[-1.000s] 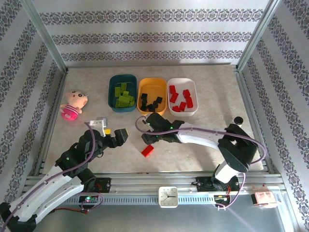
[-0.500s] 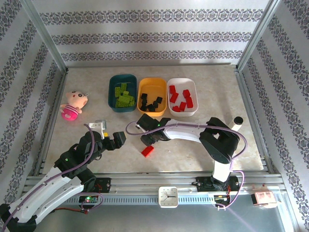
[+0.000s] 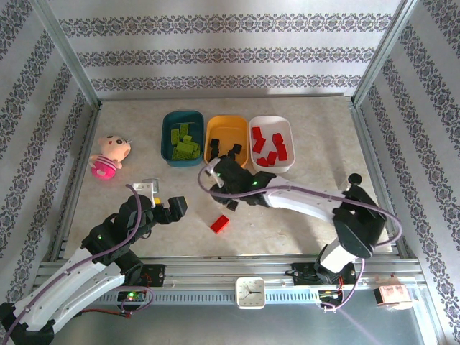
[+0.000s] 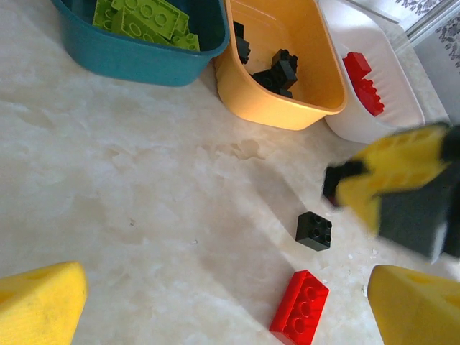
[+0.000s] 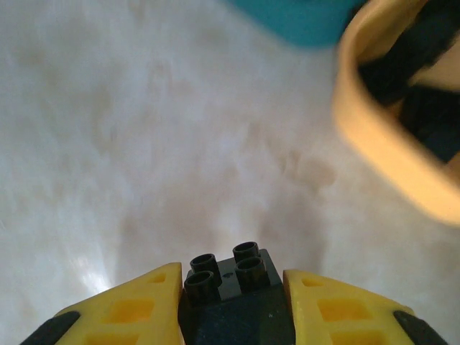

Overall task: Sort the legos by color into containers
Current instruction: Pick up the lego from the center of the table, then place the lego in the container, then pick up the lego from the center of the table.

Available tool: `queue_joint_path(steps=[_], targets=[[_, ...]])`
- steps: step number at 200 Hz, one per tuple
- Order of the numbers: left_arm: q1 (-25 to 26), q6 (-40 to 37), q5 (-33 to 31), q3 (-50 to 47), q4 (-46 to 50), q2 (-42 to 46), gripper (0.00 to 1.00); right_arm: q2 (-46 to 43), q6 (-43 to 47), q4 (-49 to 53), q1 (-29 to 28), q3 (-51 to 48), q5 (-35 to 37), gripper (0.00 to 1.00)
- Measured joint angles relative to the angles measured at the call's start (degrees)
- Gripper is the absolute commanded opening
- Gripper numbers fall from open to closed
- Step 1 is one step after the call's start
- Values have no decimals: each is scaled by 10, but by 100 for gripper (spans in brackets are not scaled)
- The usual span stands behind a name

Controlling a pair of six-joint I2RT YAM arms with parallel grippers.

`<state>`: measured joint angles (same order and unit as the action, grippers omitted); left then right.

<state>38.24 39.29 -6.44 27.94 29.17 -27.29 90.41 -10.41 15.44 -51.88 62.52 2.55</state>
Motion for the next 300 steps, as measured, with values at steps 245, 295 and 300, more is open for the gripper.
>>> queue_joint_path(steps=[245, 295, 300], targets=[[98, -86, 107, 158, -156, -480, 87, 10, -139, -101, 189, -7, -3, 66], [138, -128, 75, 240, -156, -629, 78, -177, -185, -136, 202, -237, 8, 67], [140, -132, 72, 247, -156, -642, 77, -198, -190, -136, 203, -255, 9, 67]])
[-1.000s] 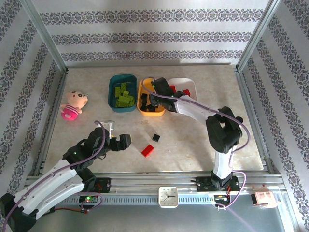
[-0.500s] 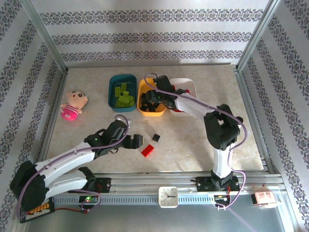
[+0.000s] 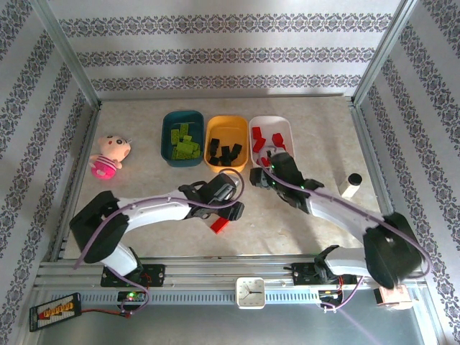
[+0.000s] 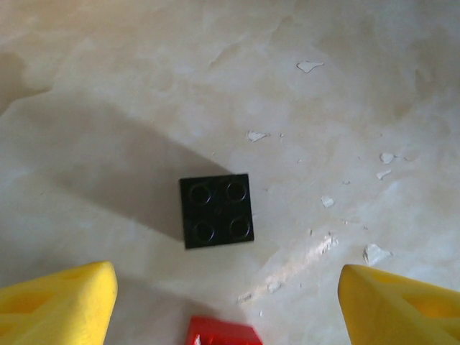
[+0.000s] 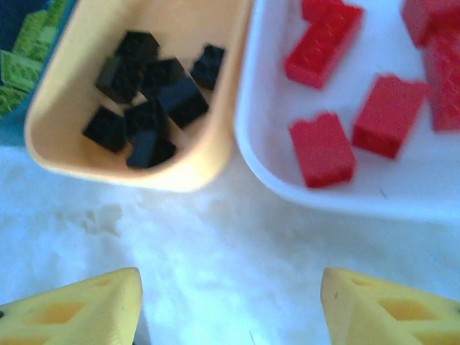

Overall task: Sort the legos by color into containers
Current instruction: Pick up the lego from the center of the table, then place the lego in the container.

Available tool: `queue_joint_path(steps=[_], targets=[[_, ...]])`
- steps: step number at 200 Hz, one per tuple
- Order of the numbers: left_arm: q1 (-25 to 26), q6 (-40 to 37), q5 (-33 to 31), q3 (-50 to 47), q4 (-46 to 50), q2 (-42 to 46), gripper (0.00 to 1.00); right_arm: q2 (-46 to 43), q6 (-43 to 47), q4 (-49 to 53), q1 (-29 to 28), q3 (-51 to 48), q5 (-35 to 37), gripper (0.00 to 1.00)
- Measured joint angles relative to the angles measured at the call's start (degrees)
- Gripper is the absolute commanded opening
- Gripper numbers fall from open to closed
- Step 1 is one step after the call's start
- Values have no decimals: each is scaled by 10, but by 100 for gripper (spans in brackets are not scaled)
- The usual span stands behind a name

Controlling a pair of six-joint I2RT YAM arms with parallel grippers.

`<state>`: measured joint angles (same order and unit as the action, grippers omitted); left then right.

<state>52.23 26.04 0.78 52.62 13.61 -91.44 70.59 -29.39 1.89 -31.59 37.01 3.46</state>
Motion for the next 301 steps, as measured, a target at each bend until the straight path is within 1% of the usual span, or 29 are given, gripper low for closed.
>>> queue_joint_path(steps=[22, 60, 70, 92, 123, 135, 159, 179, 194, 213, 226, 242, 262, 276, 301], targets=[[5, -11, -14, 24, 0, -45, 69, -83, -10, 6, 0, -42, 3, 67], [6, -23, -28, 50, 0, -100, 60, -196, -21, 18, 0, -60, 6, 68], [6, -26, -30, 55, 0, -110, 56, -218, -23, 22, 0, -65, 6, 68], [6, -32, -30, 67, 1, -125, 46, -243, -24, 30, 0, -74, 6, 68], [6, -36, -32, 82, 1, -136, 26, -249, -25, 41, 0, -85, 6, 68], [6, -34, -35, 82, 1, -134, 22, -251, -27, 45, 0, -88, 6, 68], [2, -33, -41, 69, 1, -106, 22, -256, -29, 49, 0, -93, 6, 68], [-19, -33, -40, 67, 0, -57, 22, -257, -33, 52, 0, -95, 6, 68], [-56, -31, -36, 88, 0, -33, 22, -257, -34, 51, 0, -97, 5, 68], [-116, -22, -15, 134, -6, -35, 22, -256, -34, 52, -2, -103, 5, 68], [-162, -10, 5, 176, -12, -55, 22, -254, -34, 52, -5, -105, 6, 68], [-203, 2, 23, 233, -14, -102, 22, -249, -34, 52, -13, -107, 5, 68], [-226, 12, 35, 301, -10, -169, 25, -241, -34, 52, -21, -113, 3, 68], [-228, 15, 41, 345, -2, -216, 30, -233, -34, 52, -28, -118, 2, 69], [-229, 24, 56, 417, 25, -283, 46, -216, -33, 52, -52, -122, 1, 72]])
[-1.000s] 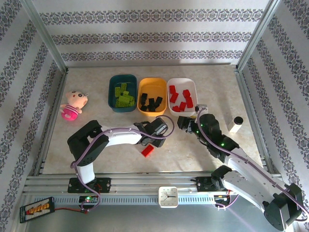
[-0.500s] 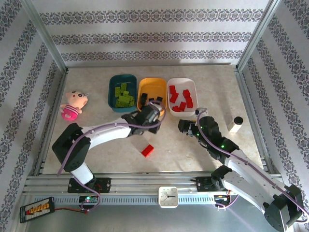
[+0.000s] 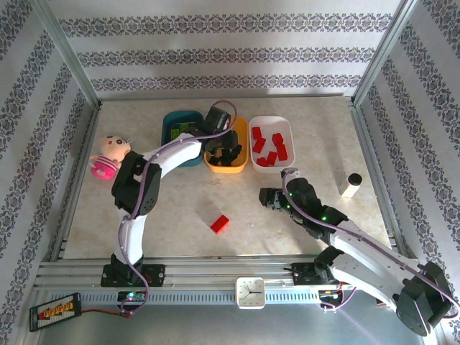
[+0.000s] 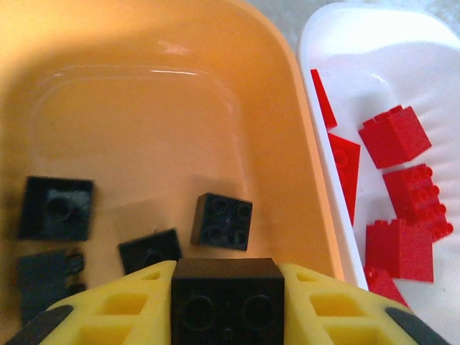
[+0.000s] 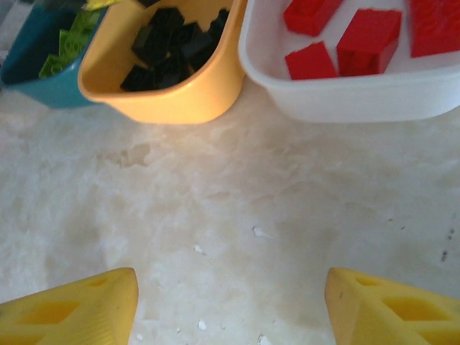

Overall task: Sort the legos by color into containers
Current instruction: Place the lego in the container.

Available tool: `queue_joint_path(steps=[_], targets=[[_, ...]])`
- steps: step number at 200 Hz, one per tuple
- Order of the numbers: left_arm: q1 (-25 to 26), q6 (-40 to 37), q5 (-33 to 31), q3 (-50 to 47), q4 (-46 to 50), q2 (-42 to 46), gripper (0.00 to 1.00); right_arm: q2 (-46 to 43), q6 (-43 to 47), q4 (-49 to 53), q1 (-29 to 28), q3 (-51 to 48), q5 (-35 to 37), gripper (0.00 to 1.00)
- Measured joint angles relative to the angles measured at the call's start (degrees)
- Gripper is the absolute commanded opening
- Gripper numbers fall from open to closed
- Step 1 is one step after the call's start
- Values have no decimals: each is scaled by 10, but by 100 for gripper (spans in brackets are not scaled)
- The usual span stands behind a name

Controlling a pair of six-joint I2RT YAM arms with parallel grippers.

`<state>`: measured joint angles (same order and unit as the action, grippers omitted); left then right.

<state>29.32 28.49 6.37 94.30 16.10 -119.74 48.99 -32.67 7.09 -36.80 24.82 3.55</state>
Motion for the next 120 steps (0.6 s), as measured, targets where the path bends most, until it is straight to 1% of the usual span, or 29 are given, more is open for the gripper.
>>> queue_joint_path(steps=[27, 46, 59, 67, 75, 95, 120], targets=[[-6, 9, 13, 45, 23, -33, 62, 27, 3, -2, -40, 0, -5, 75], [-9, 14, 23, 47, 31, -26, 72, 64, 18, -12, -75, 2, -17, 76], [-9, 16, 28, 33, 26, -5, 77, 106, 33, -15, -103, 13, -24, 76], [-9, 18, 31, 11, 24, 22, 80, 135, 42, -17, -119, 23, -29, 77], [-9, 18, 33, -16, 21, 54, 87, 163, 49, -18, -134, 35, -31, 77], [-9, 19, 38, -88, 8, 157, 100, 230, 68, -23, -171, 69, -35, 78], [-9, 20, 35, -195, -22, 303, 100, 299, 90, -27, -216, 113, -35, 79]])
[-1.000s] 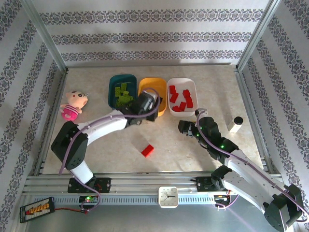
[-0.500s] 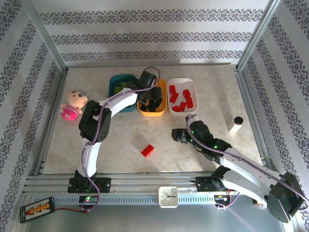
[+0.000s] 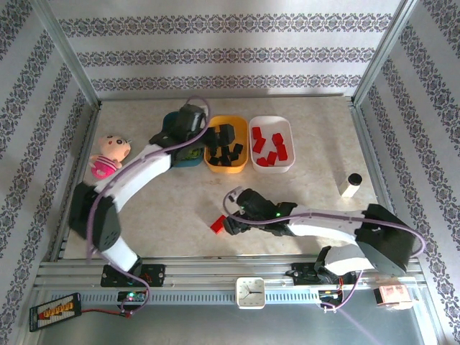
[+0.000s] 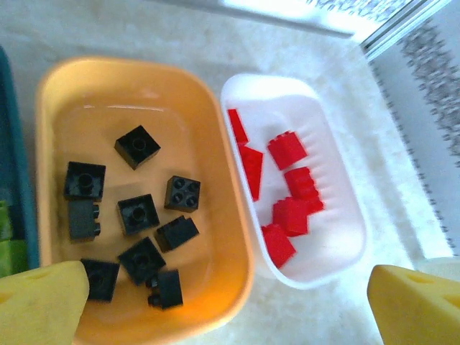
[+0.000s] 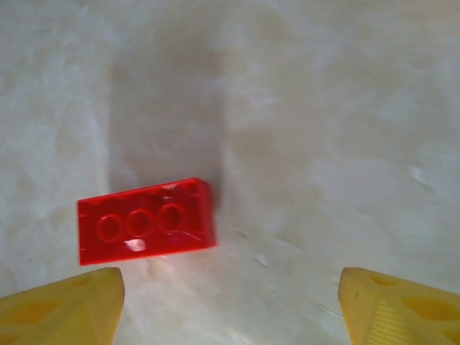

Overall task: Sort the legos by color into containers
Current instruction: Place the lego in the container, then pick up the lego from the bottom-center of the table.

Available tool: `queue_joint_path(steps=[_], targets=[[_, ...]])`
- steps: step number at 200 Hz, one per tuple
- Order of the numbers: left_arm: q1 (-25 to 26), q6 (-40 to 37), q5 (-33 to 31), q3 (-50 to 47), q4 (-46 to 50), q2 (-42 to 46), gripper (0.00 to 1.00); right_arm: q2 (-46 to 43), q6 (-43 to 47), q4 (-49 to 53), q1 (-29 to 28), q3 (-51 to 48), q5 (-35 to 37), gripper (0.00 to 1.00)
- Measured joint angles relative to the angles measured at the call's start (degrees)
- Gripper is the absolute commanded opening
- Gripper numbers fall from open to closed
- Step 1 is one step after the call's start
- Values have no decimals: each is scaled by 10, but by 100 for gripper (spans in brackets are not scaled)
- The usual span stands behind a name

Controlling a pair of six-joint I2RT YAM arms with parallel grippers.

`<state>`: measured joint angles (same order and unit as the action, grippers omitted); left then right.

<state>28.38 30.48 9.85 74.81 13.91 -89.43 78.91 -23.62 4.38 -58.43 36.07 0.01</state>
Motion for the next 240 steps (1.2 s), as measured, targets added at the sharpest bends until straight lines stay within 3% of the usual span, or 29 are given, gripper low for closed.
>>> queue_joint_path(steps=[59, 99, 118, 164, 201, 240], targets=[[0, 9, -42, -262, 3, 292, 100, 127, 31, 10, -71, 79, 31, 83], [0, 31, -61, -351, 42, 432, 100, 183, 37, 40, -86, 122, 75, 81], [0, 38, -69, -374, 59, 470, 100, 191, 39, 54, -89, 134, 83, 75], [0, 50, -91, -411, 96, 511, 100, 195, 48, 45, -87, 142, 87, 46], [0, 52, -106, -426, 112, 531, 100, 140, 52, 47, -40, 134, 90, 41], [0, 53, -117, -434, 119, 553, 100, 21, 56, 39, 105, 133, 103, 41]])
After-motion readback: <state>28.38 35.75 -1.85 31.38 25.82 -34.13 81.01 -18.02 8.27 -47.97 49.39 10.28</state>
